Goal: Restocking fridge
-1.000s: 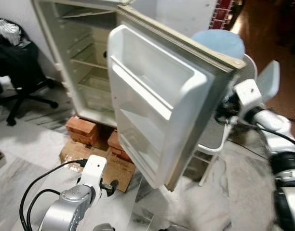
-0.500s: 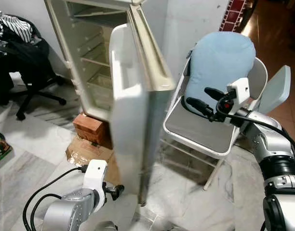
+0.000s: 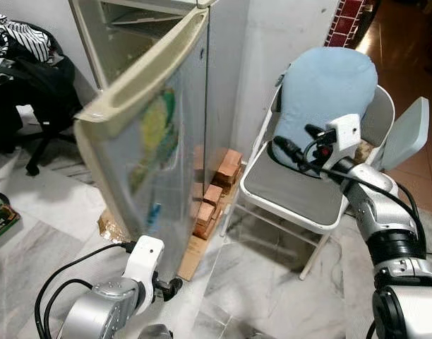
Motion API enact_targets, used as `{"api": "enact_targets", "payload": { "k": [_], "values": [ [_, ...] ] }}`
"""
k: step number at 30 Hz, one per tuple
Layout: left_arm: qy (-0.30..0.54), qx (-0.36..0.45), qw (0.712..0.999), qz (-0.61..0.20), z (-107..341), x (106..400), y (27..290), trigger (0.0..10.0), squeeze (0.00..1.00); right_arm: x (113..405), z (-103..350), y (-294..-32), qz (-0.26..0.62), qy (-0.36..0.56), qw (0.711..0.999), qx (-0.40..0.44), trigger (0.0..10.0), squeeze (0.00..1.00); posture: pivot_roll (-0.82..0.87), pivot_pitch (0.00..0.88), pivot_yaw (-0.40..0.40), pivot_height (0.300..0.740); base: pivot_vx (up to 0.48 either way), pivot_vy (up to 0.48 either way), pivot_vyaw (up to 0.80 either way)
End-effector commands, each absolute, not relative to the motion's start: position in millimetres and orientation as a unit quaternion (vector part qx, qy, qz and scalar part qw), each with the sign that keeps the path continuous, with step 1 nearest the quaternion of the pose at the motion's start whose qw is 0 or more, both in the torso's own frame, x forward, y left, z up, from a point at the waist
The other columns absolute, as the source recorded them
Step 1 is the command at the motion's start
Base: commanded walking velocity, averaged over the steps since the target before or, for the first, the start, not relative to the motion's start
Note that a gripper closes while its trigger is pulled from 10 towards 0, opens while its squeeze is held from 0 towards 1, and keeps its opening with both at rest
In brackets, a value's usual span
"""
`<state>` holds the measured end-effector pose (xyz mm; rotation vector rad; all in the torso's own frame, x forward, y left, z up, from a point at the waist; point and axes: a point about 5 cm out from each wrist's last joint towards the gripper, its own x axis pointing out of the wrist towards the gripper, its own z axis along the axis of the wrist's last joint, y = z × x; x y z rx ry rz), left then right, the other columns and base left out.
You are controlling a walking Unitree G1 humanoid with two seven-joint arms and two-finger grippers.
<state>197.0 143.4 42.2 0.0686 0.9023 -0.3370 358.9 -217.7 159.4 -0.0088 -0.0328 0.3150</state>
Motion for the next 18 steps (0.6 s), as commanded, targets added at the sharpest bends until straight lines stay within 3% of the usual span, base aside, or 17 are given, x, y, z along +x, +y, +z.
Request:
{"api": "enact_targets", "payload": {
  "k": [1,10,18],
  "values": [
    [0.395,0.034,0.909,-0.132,48.6,207.2,149.5,10.0,0.0,355.0,160.4,-221.3,0.112,-0.036,0.993,0.004,10.0,0.0,0.06,0.012,-0.017,0.74,0.0,0.0,0.0],
    [0.246,0.095,0.964,-0.029,72.9,240.4,177.0,10.0,0.0,317.2,118.6,-212.7,0.024,-0.003,1.0,-0.019,10.0,0.0,0.03,0.02,-0.006,0.74,0.0,0.0,0.0],
    [0.191,0.08,0.978,0.036,76.3,245.4,199.4,10.0,0.0,297.9,98.8,-209.0,-0.02,0.035,0.998,-0.042,10.0,0.0,0.0,0.014,0.012,0.74,0.0,0.0,0.0]
  ]
}}
